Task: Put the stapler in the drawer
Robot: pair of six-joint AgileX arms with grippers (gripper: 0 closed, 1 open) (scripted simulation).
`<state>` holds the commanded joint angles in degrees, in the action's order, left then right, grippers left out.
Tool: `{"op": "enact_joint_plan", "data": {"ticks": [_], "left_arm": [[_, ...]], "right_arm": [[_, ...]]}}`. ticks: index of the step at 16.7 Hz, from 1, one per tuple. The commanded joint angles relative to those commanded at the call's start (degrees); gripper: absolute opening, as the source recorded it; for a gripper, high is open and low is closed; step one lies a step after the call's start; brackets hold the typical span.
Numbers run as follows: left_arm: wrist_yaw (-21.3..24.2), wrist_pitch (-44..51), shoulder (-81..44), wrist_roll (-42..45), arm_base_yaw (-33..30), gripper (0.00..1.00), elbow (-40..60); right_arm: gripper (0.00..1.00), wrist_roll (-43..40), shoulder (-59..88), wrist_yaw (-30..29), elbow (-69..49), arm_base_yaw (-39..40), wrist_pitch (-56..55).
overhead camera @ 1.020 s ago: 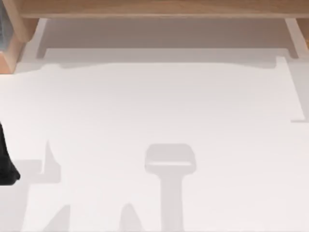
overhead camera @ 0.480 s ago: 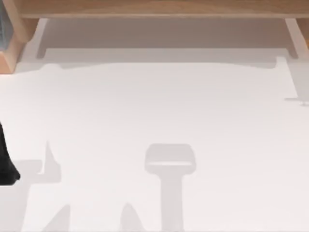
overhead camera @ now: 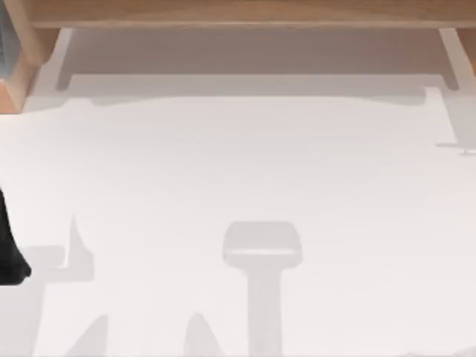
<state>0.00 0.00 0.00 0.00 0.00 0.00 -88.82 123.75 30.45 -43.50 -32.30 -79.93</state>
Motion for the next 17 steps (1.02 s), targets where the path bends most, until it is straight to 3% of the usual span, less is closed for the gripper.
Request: {"op": "enact_joint_plan", "data": {"ticks": [7, 17], "left_arm": [[0.0, 0.0, 0.0, 0.0, 0.0, 1.0, 0.0], [0.0, 0.0, 0.0, 0.0, 0.0, 1.0, 0.0]], "right_arm": [[0.0, -0.1, 4.6, -4.3, -11.5, 3.6, 6.5], [0.0, -0.1, 8.0, -6.1, -18.3, 5.1, 10.7]]}}
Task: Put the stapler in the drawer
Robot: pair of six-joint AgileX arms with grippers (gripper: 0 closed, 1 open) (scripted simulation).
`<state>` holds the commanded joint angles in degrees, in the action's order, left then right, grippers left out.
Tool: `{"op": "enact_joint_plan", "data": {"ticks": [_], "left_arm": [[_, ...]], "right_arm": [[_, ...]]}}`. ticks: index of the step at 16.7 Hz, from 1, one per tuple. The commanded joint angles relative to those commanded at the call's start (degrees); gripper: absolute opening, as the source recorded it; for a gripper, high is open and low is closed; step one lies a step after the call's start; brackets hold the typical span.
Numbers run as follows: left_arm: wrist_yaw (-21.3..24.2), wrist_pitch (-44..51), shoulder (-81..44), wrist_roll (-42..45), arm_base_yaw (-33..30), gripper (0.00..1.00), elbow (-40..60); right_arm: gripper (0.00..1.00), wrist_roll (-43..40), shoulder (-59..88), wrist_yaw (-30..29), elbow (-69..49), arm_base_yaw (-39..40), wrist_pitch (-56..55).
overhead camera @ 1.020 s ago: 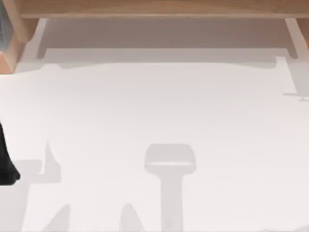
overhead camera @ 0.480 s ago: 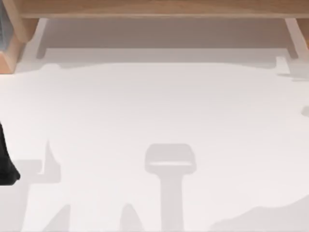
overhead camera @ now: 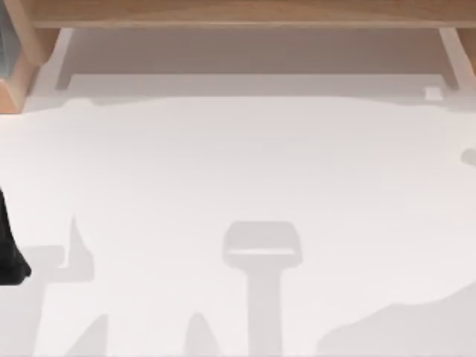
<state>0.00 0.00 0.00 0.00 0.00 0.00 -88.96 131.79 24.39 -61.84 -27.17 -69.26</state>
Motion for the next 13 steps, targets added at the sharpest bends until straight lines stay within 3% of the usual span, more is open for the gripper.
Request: {"op": "enact_joint_plan", "data": {"ticks": [4, 9, 13], "left_arm": [[0.0, 0.0, 0.0, 0.0, 0.0, 1.0, 0.0], [0.0, 0.0, 0.0, 0.0, 0.0, 1.0, 0.0], [0.0, 0.0, 0.0, 0.0, 0.0, 1.0, 0.0]], "right_arm": [[0.0, 0.0, 3.0, -1.6, -8.5, 1.5, 4.0], [0.0, 0.1, 4.1, -2.3, -10.1, 2.2, 5.5], [0.3, 0.1, 4.1, -2.3, -10.1, 2.2, 5.5]]}}
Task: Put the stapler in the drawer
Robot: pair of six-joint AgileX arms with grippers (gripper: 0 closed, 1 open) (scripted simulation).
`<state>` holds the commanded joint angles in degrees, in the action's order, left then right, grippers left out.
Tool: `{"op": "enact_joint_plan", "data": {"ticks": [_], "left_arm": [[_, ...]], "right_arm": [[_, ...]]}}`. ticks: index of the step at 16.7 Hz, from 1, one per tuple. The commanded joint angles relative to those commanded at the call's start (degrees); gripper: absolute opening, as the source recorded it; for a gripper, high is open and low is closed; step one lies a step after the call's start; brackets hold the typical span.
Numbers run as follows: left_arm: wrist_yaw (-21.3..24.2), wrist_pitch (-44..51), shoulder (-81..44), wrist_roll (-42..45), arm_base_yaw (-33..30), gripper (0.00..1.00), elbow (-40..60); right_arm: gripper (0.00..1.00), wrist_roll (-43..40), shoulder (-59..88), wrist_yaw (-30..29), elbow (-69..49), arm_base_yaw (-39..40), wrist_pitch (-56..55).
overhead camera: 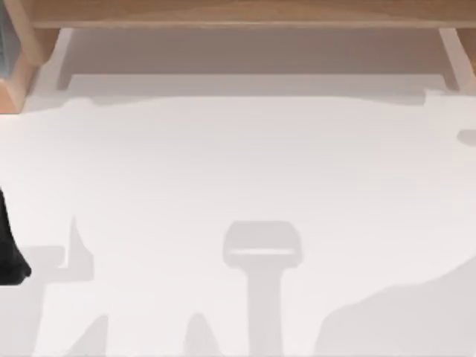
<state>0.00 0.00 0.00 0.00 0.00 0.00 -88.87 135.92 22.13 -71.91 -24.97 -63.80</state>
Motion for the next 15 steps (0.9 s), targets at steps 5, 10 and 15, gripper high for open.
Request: {"op": "enact_joint_plan", "data": {"ticks": [5, 10, 15], "left_arm": [[0.0, 0.0, 0.0, 0.0, 0.0, 1.0, 0.0], [0.0, 0.0, 0.0, 0.0, 0.0, 1.0, 0.0], [0.0, 0.0, 0.0, 0.0, 0.0, 1.0, 0.0]], "right_arm": [[0.68, 0.0, 0.0, 0.0, 0.0, 0.0, 0.0], [1.0, 0.0, 0.0, 0.0, 0.0, 0.0, 0.0], [1.0, 0.0, 0.0, 0.0, 0.0, 0.0, 0.0]]}}
